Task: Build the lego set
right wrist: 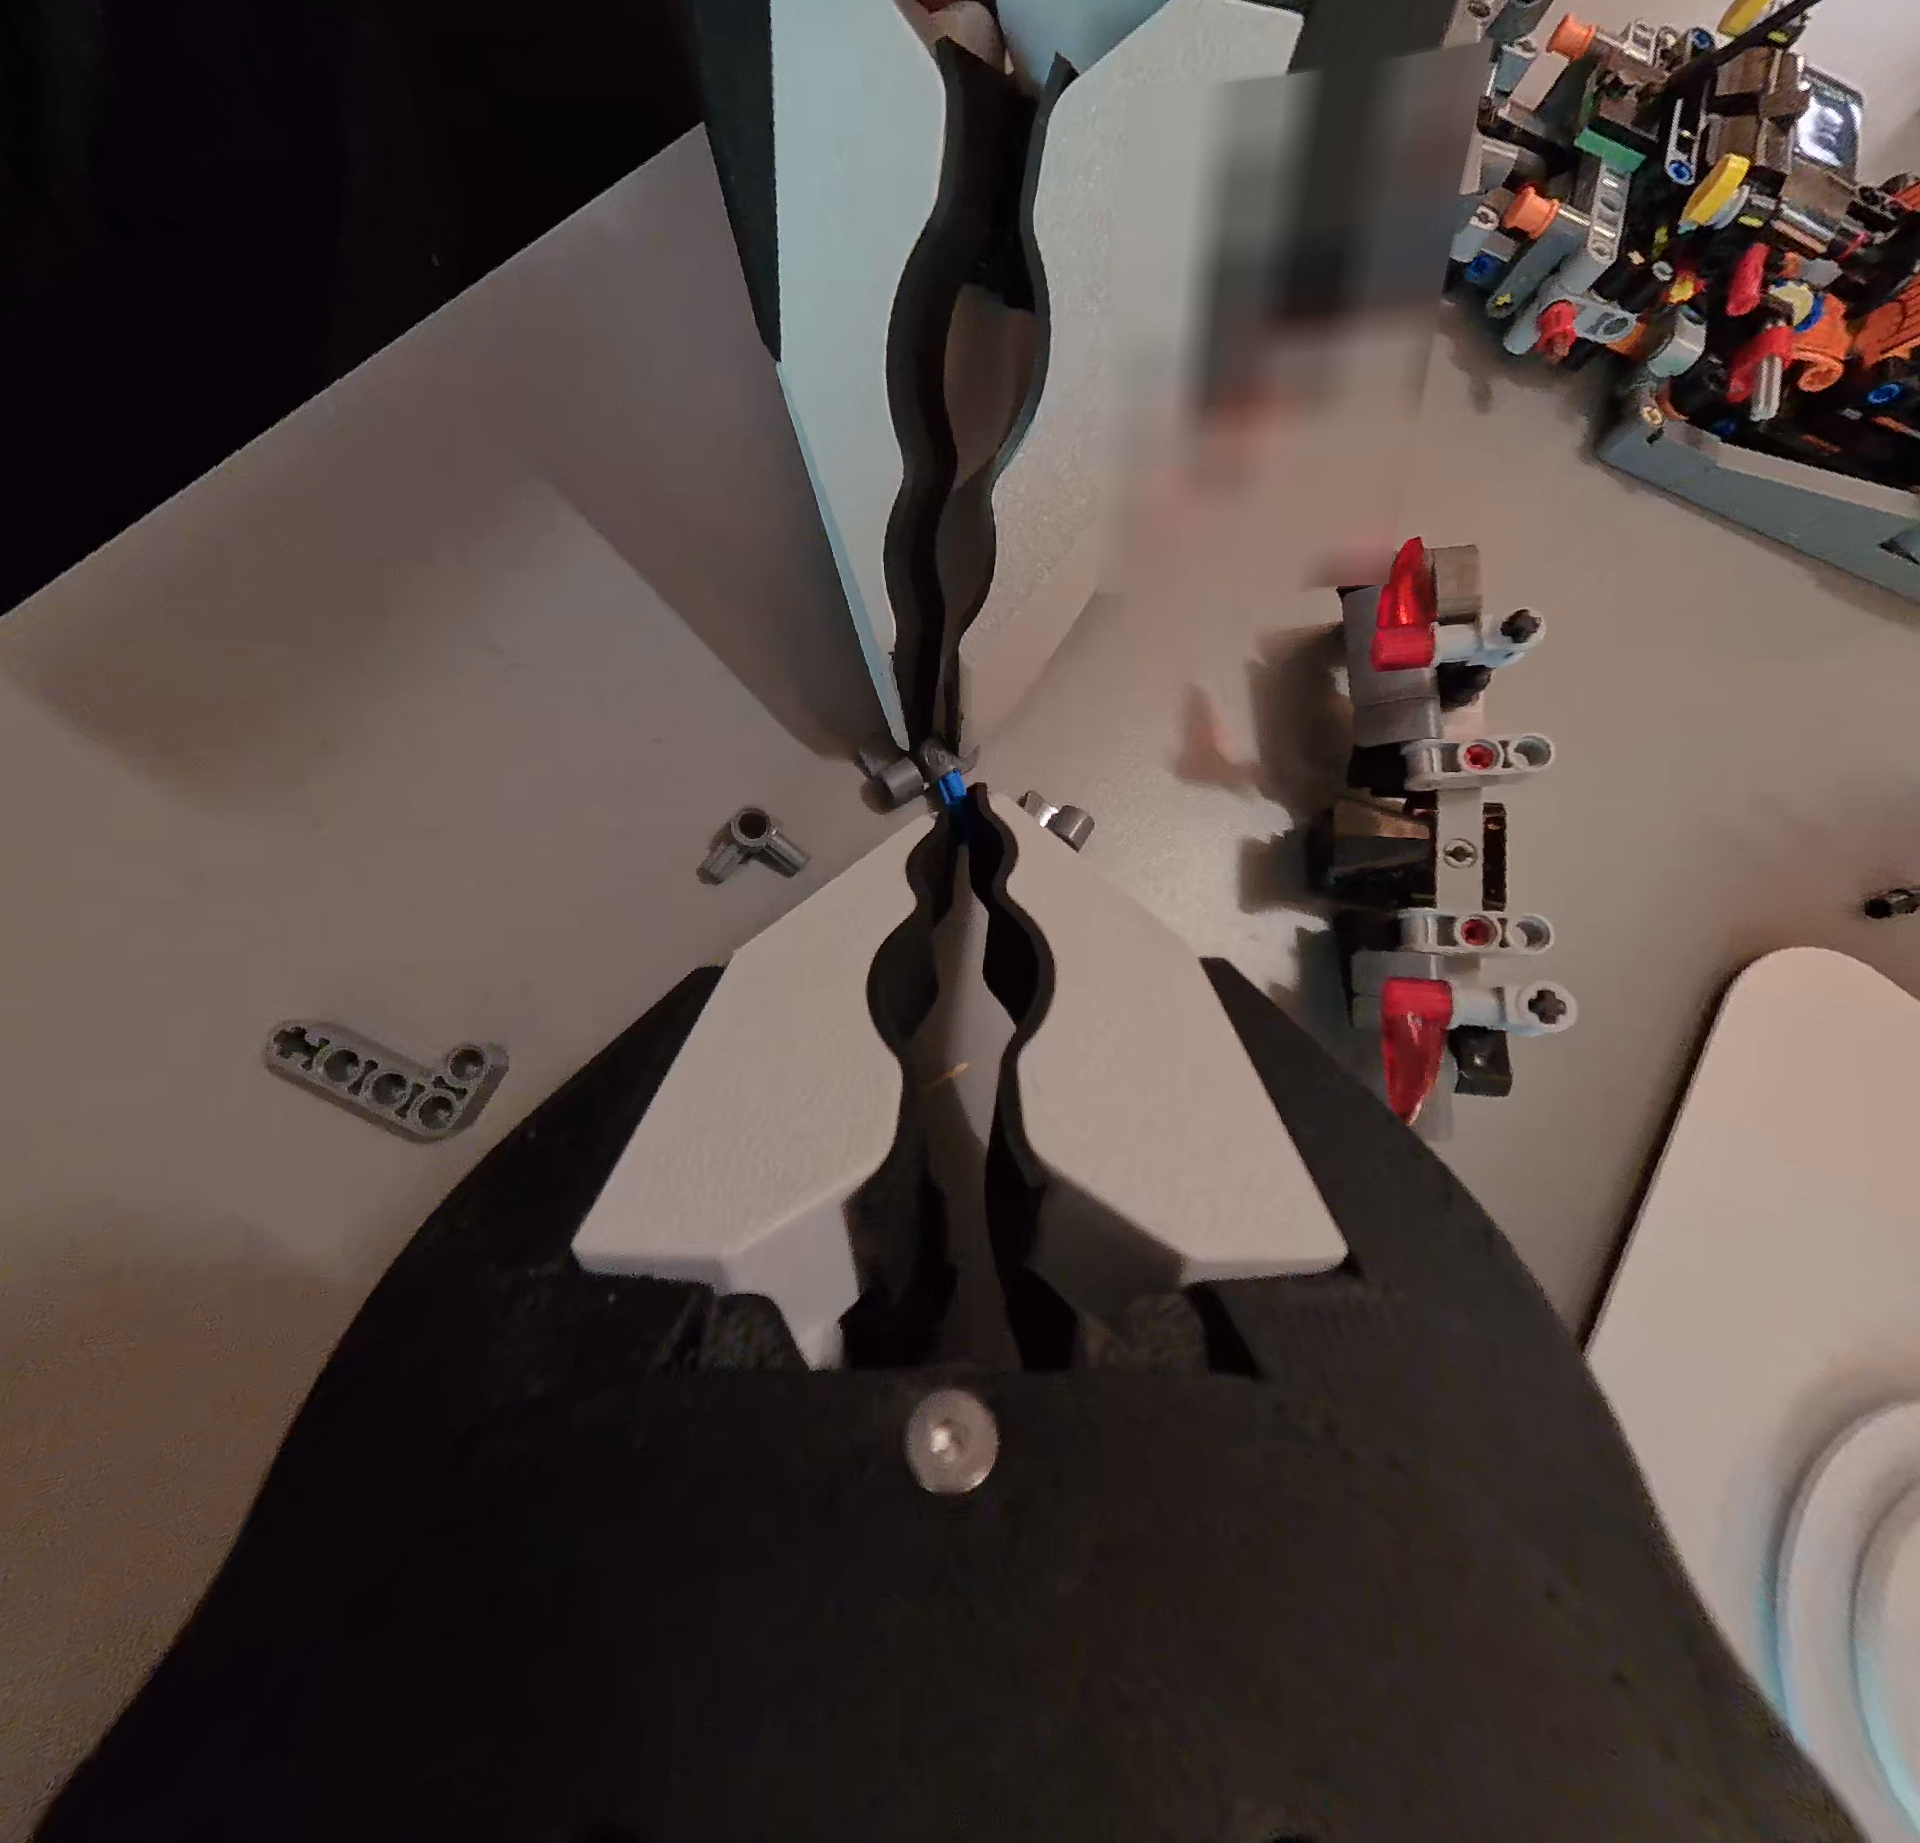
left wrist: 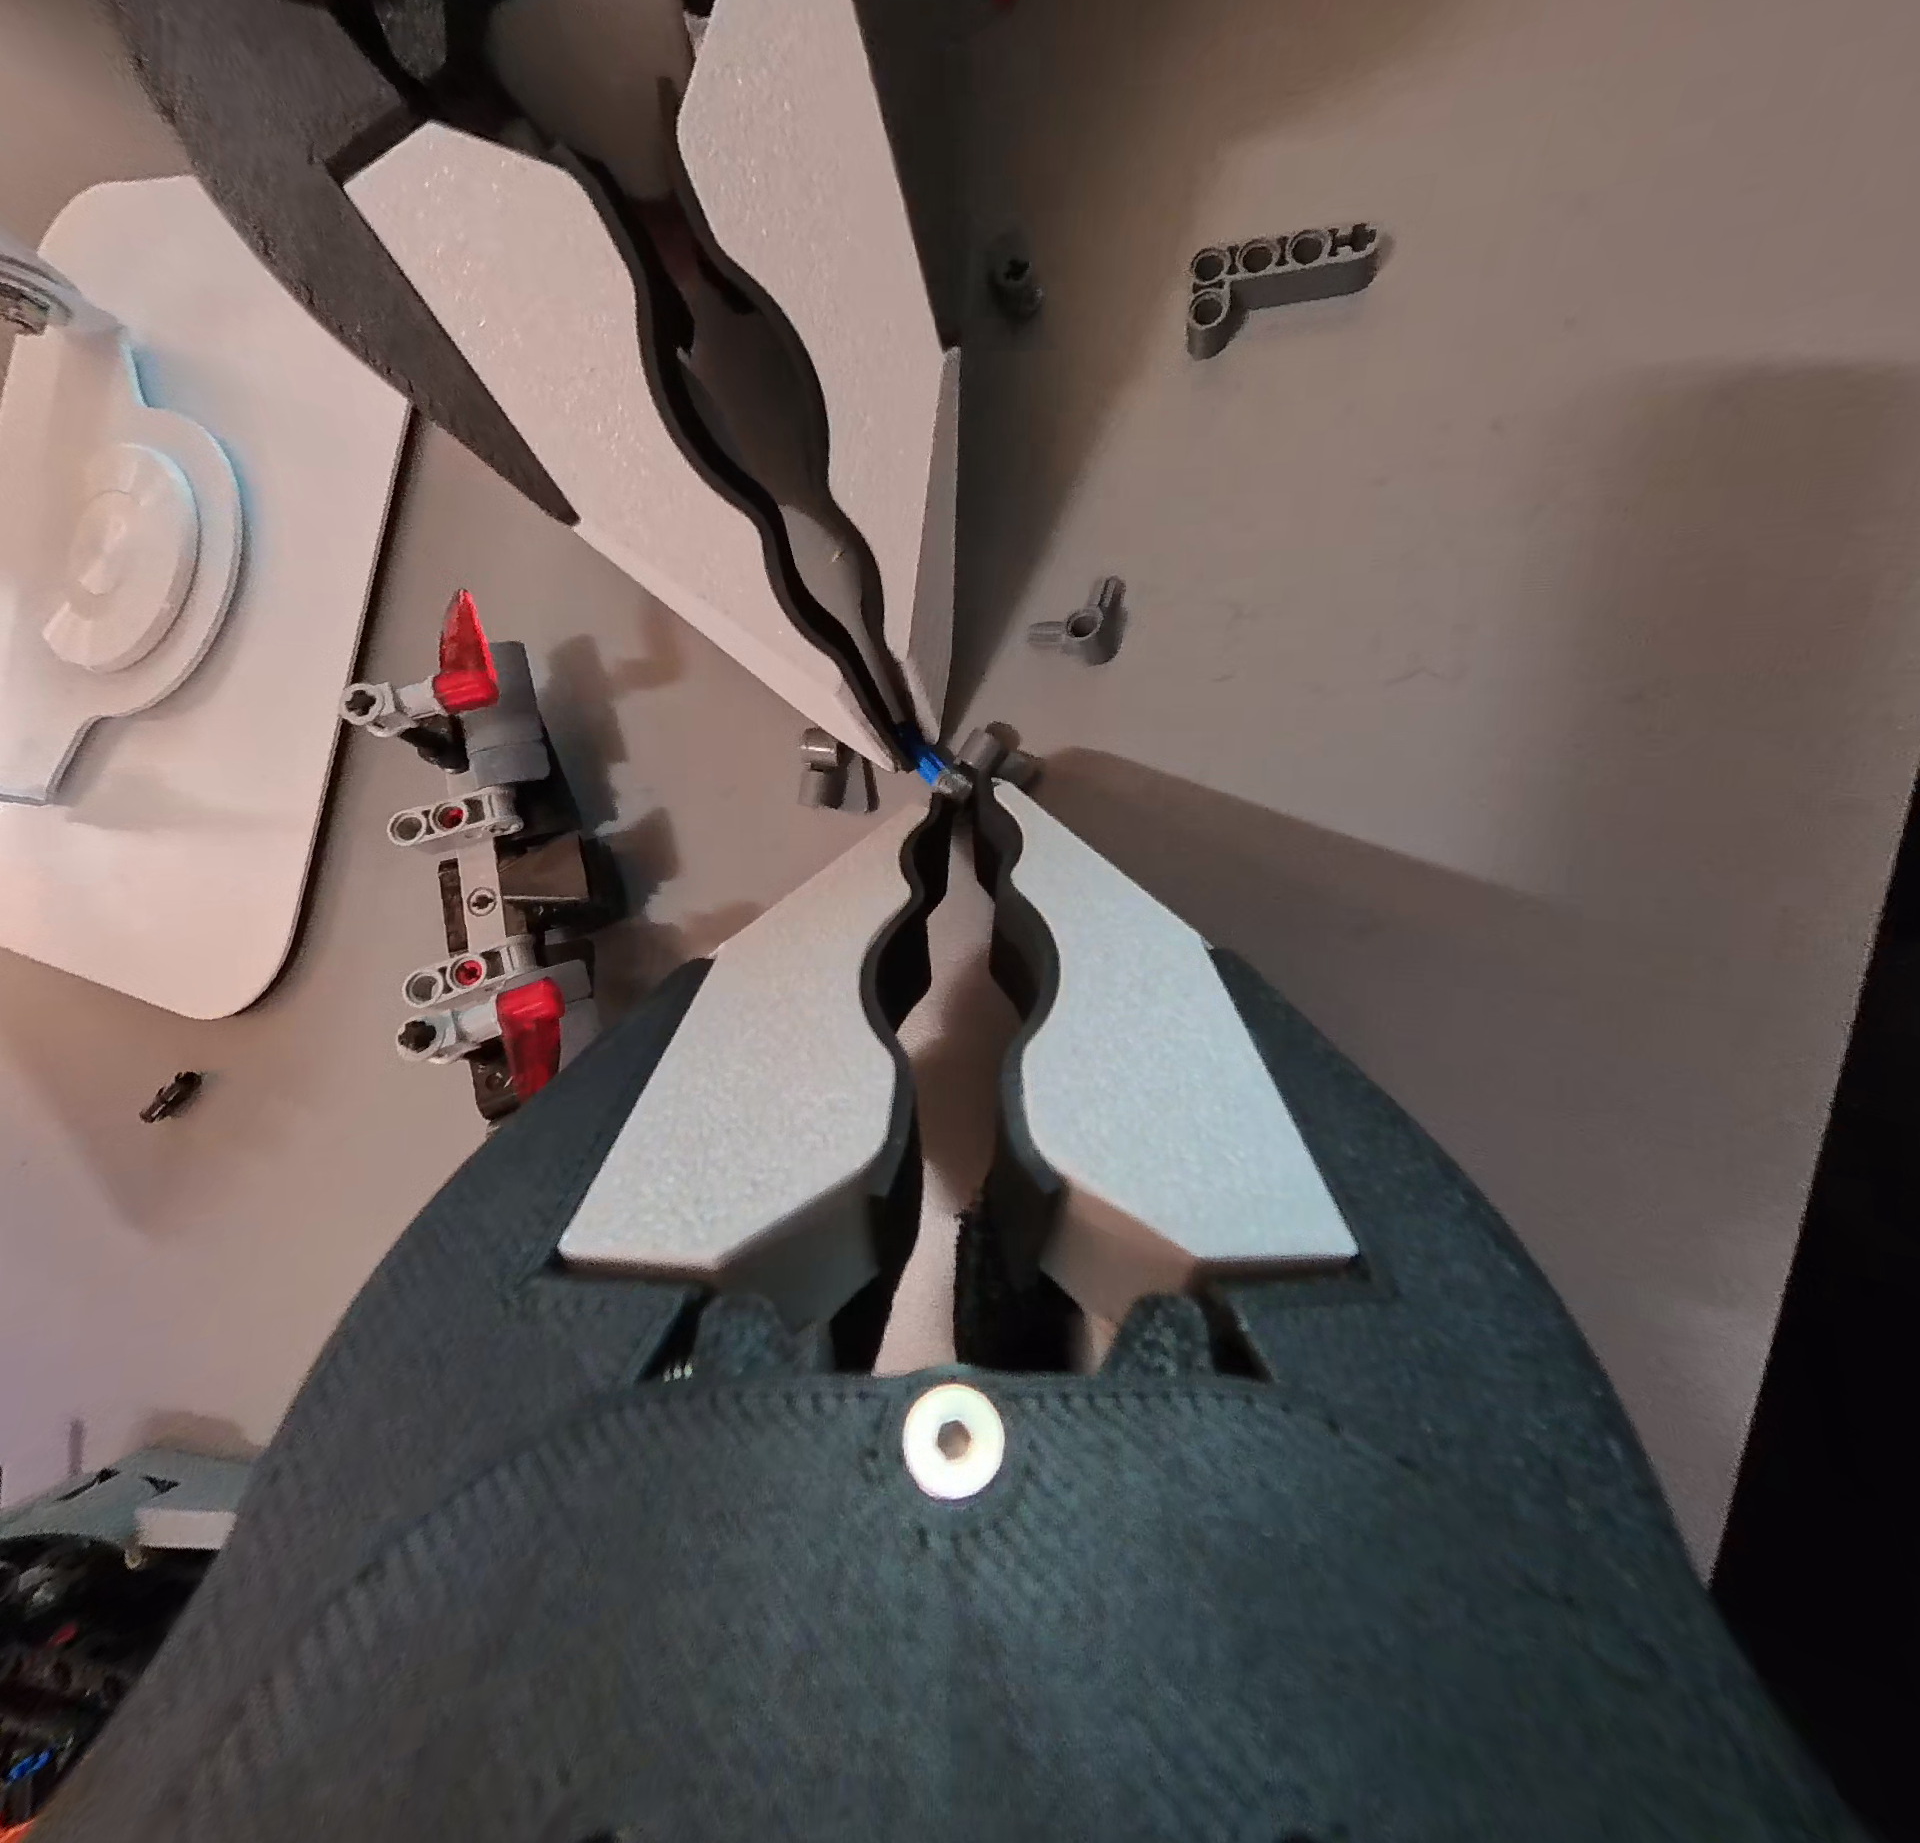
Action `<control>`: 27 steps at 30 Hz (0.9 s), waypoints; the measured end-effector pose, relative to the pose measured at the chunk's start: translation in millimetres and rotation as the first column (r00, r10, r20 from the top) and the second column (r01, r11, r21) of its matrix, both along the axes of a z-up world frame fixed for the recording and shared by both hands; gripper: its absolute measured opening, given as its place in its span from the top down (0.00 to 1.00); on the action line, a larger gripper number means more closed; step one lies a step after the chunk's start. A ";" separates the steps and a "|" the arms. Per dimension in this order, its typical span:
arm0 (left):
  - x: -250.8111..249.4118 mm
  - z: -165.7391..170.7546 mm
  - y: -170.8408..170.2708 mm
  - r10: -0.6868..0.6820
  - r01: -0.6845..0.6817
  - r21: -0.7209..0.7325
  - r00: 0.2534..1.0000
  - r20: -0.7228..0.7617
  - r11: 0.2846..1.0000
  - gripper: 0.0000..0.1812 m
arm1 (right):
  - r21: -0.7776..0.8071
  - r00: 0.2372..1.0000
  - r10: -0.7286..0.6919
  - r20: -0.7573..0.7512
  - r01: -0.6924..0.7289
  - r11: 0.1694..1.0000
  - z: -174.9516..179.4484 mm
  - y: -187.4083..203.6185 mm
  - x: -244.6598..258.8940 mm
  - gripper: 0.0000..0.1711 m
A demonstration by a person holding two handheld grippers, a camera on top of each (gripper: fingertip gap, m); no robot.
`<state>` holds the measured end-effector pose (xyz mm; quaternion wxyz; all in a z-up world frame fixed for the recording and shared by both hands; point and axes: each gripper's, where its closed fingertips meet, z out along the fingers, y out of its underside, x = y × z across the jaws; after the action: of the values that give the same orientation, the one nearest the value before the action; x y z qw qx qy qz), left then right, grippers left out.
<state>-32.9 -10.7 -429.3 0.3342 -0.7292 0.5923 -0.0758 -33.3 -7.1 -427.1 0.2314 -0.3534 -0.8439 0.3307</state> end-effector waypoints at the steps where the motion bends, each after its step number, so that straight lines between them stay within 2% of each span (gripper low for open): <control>1: 0.0 0.0 -0.1 -0.003 0.003 -0.002 1.000 0.003 1.000 0.98 | -0.001 1.000 0.008 0.001 -0.008 1.000 0.0 -0.2 0.1 1.00; 20: -0.6 0.2 -1.5 0.032 -0.032 0.016 0.999 -0.004 0.999 0.99 | 0.038 0.999 0.016 -0.035 -0.015 0.999 0.1 -0.7 0.4 1.00; 27: 0.3 0.1 -4.9 -0.052 0.052 0.020 0.999 -0.009 0.998 0.99 | 0.039 0.999 0.039 -0.035 -0.038 0.999 0.3 -3.6 1.6 1.00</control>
<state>-32.6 -15.5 -429.2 0.3371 -0.7105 0.6131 -0.0755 -31.6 -10.7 -426.8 0.2469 -0.3264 -0.8525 0.3251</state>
